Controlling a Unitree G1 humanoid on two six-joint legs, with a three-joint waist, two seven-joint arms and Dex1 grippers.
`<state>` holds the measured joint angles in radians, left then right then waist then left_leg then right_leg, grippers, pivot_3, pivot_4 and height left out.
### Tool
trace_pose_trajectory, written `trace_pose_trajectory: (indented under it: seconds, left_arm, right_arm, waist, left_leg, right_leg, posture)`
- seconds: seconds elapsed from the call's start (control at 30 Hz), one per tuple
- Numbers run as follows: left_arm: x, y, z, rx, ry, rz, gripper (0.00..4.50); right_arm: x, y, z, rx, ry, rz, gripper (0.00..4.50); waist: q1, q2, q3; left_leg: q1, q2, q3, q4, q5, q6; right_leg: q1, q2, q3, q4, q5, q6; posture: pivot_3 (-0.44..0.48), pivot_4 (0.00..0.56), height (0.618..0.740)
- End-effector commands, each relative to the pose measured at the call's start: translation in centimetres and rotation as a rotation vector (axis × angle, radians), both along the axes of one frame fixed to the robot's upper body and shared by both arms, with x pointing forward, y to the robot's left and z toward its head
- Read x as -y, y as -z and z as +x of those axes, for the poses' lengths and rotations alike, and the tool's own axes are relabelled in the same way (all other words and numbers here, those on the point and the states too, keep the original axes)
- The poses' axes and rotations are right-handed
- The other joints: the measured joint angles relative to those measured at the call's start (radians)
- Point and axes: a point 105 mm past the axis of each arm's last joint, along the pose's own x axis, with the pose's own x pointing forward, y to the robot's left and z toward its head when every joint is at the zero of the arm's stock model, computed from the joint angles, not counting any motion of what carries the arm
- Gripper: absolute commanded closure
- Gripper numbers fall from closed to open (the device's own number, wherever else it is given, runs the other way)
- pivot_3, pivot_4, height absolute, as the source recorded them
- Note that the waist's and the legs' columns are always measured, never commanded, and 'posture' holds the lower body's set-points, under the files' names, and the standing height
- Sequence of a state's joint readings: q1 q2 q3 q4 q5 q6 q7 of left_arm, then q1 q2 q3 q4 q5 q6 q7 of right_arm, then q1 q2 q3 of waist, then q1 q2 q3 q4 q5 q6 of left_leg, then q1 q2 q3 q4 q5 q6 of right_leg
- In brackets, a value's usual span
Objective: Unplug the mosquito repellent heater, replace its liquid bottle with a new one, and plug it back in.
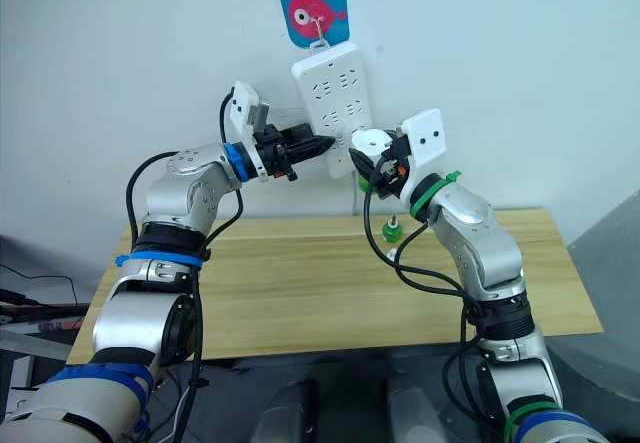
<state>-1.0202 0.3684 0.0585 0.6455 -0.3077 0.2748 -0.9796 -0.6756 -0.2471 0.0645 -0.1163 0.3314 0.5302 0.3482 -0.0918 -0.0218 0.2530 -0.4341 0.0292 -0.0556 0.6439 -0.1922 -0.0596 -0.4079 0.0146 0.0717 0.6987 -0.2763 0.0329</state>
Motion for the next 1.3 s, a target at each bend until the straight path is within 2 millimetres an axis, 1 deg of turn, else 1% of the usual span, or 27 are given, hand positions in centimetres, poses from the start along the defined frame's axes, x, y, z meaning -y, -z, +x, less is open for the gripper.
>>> trace_pose_trajectory:
  seconds: [0.03, 0.13, 0.4, 0.5, 0.6, 0.7, 0.73, 0.8, 0.83, 0.97, 1.0, 1.03, 1.07, 1.1, 1.23, 1.27, 1.3]
  left_arm:
    - [-0.9, -2.6, 0.0, 0.062, -0.038, -0.067, 3.18]
    - [-0.8, -2.6, -0.1, 0.059, -0.031, -0.067, 3.18]
    - [-0.3, -2.5, -0.6, 0.041, 0.002, -0.074, 3.18]
    - [-0.3, -2.4, -0.7, 0.036, 0.006, -0.072, 3.18]
    - [-0.7, -2.4, -0.5, 0.044, -0.020, -0.064, 3.18]
    - [-1.8, -2.5, 0.3, 0.069, -0.091, -0.057, 3.18]
    - [-2.1, -2.5, 0.5, 0.075, -0.108, -0.055, 3.18]
    - [-2.7, -2.5, 0.9, 0.092, -0.148, -0.048, 3.18]
    - [-2.9, -2.5, 1.1, 0.101, -0.165, -0.041, 3.18]
    - [-4.3, -2.9, 1.8, 0.146, -0.252, -0.050, 3.18]
    - [-4.7, -3.0, 2.0, 0.148, -0.275, -0.057, 2.83]
    - [-5.1, -3.2, 2.1, 0.154, -0.294, -0.059, 2.83]
    - [-5.6, -3.3, 2.1, 0.164, -0.312, -0.056, 2.37]
    - [-5.9, -3.4, 2.1, 0.181, -0.330, -0.050, 2.15]
    - [-7.8, -3.6, 1.9, 0.240, -0.404, -0.003, 1.02]
    - [-8.3, -3.6, 1.8, 0.252, -0.418, 0.011, 0.80]
    - [-8.9, -3.6, 1.5, 0.262, -0.435, 0.019, 0.80]
  right_arm:
    - [-0.2, -1.3, 0.5, 0.046, 0.003, 0.026, 1.39]
    - [-0.5, -1.2, 0.9, 0.035, -0.005, 0.033, 1.39]
    - [-1.5, -1.0, 2.3, 0.020, -0.029, 0.027, 1.39]
    - [-1.7, -0.9, 2.5, 0.020, -0.040, 0.022, 1.40]
    - [-1.6, -0.7, 2.7, 0.017, -0.027, 0.007, 1.41]
    - [-1.0, -1.3, 1.8, 0.029, -0.052, 0.026, 1.41]
    - [-0.8, -1.4, 1.5, 0.035, -0.056, 0.026, 0.71]
    - [-0.4, -1.3, 0.8, 0.041, -0.054, -0.003, 0.18]
    - [-0.2, -1.0, 0.4, 0.040, -0.054, -0.028, 0.00]
    - [0.4, -0.4, -1.8, 0.030, -0.081, -0.089, 0.00]
    - [0.4, -0.3, -2.2, 0.025, -0.089, -0.097, 0.00]
    - [0.4, -0.2, -2.7, 0.020, -0.099, -0.103, 0.00]
    - [0.2, -0.1, -3.1, 0.013, -0.114, -0.111, 0.00]
    - [0.1, 0.0, -3.5, 0.008, -0.124, -0.118, 0.00]
    - [-0.2, 0.2, -4.2, -0.005, -0.140, -0.130, 0.00]
    - [-0.3, 0.3, -4.5, -0.009, -0.150, -0.133, 0.00]
    - [-0.5, 0.3, -4.7, -0.008, -0.159, -0.141, 0.00]
  waist:
    - [0.000, 0.000, 0.000]
    - [-0.006, 0.000, 0.000]
    - [-0.026, 0.000, 0.000]
    - [-0.030, 0.000, 0.000]
    - [-0.034, 0.000, 0.000]
    - [-0.035, 0.000, 0.000]
    - [-0.033, 0.000, 0.000]
    - [-0.023, 0.000, 0.000]
    - [-0.021, 0.000, 0.000]
    - [-0.014, 0.000, 0.000]
    - [-0.015, 0.000, 0.000]
    - [-0.017, 0.000, 0.000]
    - [-0.020, 0.000, 0.000]
    - [-0.024, 0.000, 0.000]
    - [-0.028, 0.000, 0.000]
    - [-0.029, 0.000, 0.000]
    - [-0.033, 0.000, 0.000]
  left_leg:
    - [0.000, 0.000, 0.000, 0.000, 0.000, 0.000]
    - [0.000, 0.000, 0.000, 0.000, 0.000, 0.000]
    - [0.001, 0.000, 0.000, 0.000, 0.004, 0.003]
    - [0.002, 0.000, 0.000, 0.000, 0.005, 0.004]
    - [0.002, 0.000, 0.001, 0.000, 0.006, 0.005]
    - [0.002, 0.000, 0.001, 0.000, 0.007, 0.005]
    - [0.002, 0.000, 0.001, 0.000, 0.007, 0.005]
    - [0.001, 0.000, 0.001, 0.000, 0.007, 0.005]
    - [0.001, 0.000, 0.000, -0.001, 0.006, 0.005]
    - [0.000, -0.001, 0.001, -0.002, 0.006, 0.005]
    - [0.000, -0.001, 0.001, -0.002, 0.006, 0.005]
    - [0.000, 0.000, 0.001, -0.001, 0.006, 0.005]
    - [0.001, 0.000, 0.001, -0.001, 0.007, 0.005]
    - [0.001, 0.000, 0.001, -0.001, 0.007, 0.006]
    - [0.001, 0.001, 0.001, -0.002, 0.008, 0.006]
    - [0.001, 0.001, 0.001, -0.002, 0.008, 0.007]
    - [0.002, 0.001, 0.001, -0.002, 0.008, 0.007]
  right_leg:
    - [0.000, 0.000, 0.000, 0.000, 0.000, 0.000]
    - [0.000, 0.000, 0.000, 0.000, 0.001, -0.001]
    - [0.000, 0.000, 0.001, 0.001, 0.002, 0.004]
    - [0.000, 0.000, 0.001, 0.001, 0.004, 0.004]
    - [0.000, 0.001, 0.001, 0.001, 0.005, 0.004]
    - [0.000, 0.001, 0.001, 0.001, 0.005, 0.004]
    - [0.000, 0.000, 0.001, 0.001, 0.005, 0.004]
    - [0.000, 0.000, 0.001, 0.001, 0.005, 0.004]
    - [0.000, 0.000, 0.001, 0.000, 0.005, 0.004]
    - [0.000, -0.001, 0.001, -0.001, 0.005, 0.004]
    - [0.000, -0.001, 0.001, -0.001, 0.005, 0.004]
    - [0.000, 0.000, 0.001, -0.001, 0.005, 0.004]
    - [0.000, 0.000, 0.001, -0.001, 0.005, 0.005]
    - [0.000, 0.001, 0.001, -0.001, 0.006, 0.005]
    - [-0.001, 0.001, 0.001, -0.001, 0.007, 0.005]
    - [-0.001, 0.002, 0.002, 0.000, 0.007, 0.004]
    - [-0.001, 0.002, 0.002, 0.000, 0.007, 0.003]
  posture:
    - [-0.111, 0.177, 0.740]
    - [-0.112, 0.178, 0.740]
    - [-0.103, 0.177, 0.740]
    - [-0.102, 0.176, 0.740]
    - [-0.101, 0.175, 0.740]
    - [-0.101, 0.177, 0.740]
    - [-0.100, 0.178, 0.740]
    - [-0.098, 0.177, 0.740]
    - [-0.097, 0.177, 0.740]
    - [-0.096, 0.176, 0.740]
    - [-0.096, 0.176, 0.740]
    - [-0.098, 0.176, 0.740]
    - [-0.097, 0.175, 0.740]
    - [-0.097, 0.175, 0.740]
    - [-0.085, 0.174, 0.740]
    - [-0.083, 0.174, 0.740]
    - [-0.078, 0.174, 0.740]
